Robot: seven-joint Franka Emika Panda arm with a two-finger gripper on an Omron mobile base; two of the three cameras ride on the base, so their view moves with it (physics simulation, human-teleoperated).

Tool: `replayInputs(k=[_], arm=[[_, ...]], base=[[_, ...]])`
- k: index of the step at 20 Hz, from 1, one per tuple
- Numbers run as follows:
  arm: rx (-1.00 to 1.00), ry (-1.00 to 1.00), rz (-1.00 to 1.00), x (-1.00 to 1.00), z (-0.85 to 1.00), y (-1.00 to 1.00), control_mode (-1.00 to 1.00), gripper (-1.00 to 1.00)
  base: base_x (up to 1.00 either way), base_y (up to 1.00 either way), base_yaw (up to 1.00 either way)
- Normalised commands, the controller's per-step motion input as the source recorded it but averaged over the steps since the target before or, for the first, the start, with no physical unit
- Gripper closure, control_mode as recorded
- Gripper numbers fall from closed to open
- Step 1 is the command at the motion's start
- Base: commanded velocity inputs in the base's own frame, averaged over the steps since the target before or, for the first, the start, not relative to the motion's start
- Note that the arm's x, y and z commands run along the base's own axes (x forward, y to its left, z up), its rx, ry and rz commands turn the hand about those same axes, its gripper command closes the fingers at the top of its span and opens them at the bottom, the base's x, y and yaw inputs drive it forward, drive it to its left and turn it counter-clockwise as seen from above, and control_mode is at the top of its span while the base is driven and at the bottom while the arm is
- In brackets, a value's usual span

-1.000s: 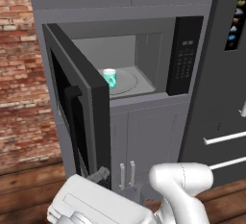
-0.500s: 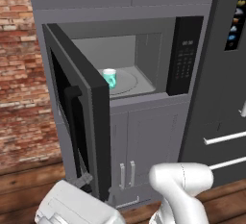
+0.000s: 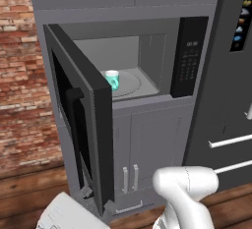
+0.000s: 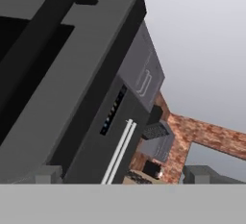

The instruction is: Pick the mug from the counter and place it inside the microwave. Then close the microwave.

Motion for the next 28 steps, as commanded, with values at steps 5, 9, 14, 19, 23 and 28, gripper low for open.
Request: replayInputs(k=[5,9,14,19,23,28], arm=[[0.00,-0.02,0.00,0.18,-0.05,0.11,-1.00,-1.00],[0.00,0.00,0.00,0.29,0.00,0.08,-1.00,-1.00],[0.00,0.00,0.00,0.26,0.00,0.09,-1.00,-1.00],[0.00,0.00,0.00,0.17,0.00,0.16,-1.00,-1.00],[0.00,0.00,0.00,0.14,0.00,0.16,-1.00,-1.00],[0.00,0.00,0.00,0.10,-0.05,0.17,-1.00,-1.00]], base=[[0.00,0.00,0.00],[0.00,0.00,0.00],[0.00,0.00,0.00],[0.00,0.00,0.00],[0.00,0.00,0.00],[0.00,0.00,0.00]])
